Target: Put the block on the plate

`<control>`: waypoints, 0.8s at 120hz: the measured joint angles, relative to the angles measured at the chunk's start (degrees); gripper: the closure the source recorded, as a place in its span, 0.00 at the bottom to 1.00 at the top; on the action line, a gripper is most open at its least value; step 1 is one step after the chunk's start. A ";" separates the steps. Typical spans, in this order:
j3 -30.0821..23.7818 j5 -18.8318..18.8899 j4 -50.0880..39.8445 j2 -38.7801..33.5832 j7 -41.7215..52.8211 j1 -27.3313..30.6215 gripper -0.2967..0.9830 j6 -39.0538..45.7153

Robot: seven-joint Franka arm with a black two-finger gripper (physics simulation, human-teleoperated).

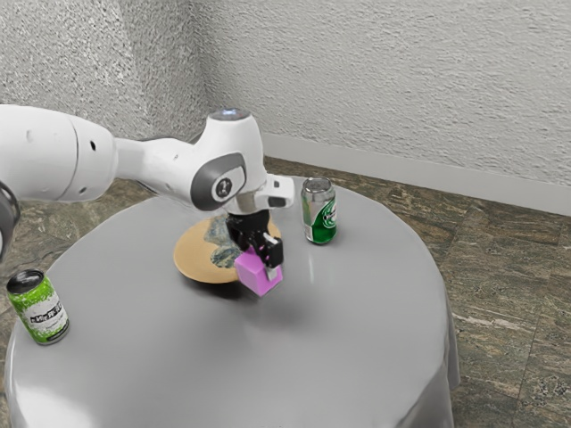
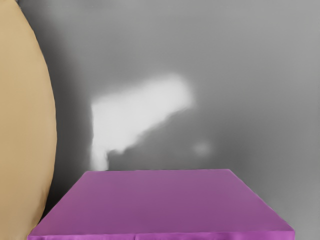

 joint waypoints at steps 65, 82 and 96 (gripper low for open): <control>6.57 -4.10 28.82 16.53 0.15 6.26 0.45 -16.70; 6.92 -4.36 33.84 22.55 0.26 6.90 0.46 -19.47; 6.97 -4.42 35.44 24.44 0.37 7.49 0.42 -20.57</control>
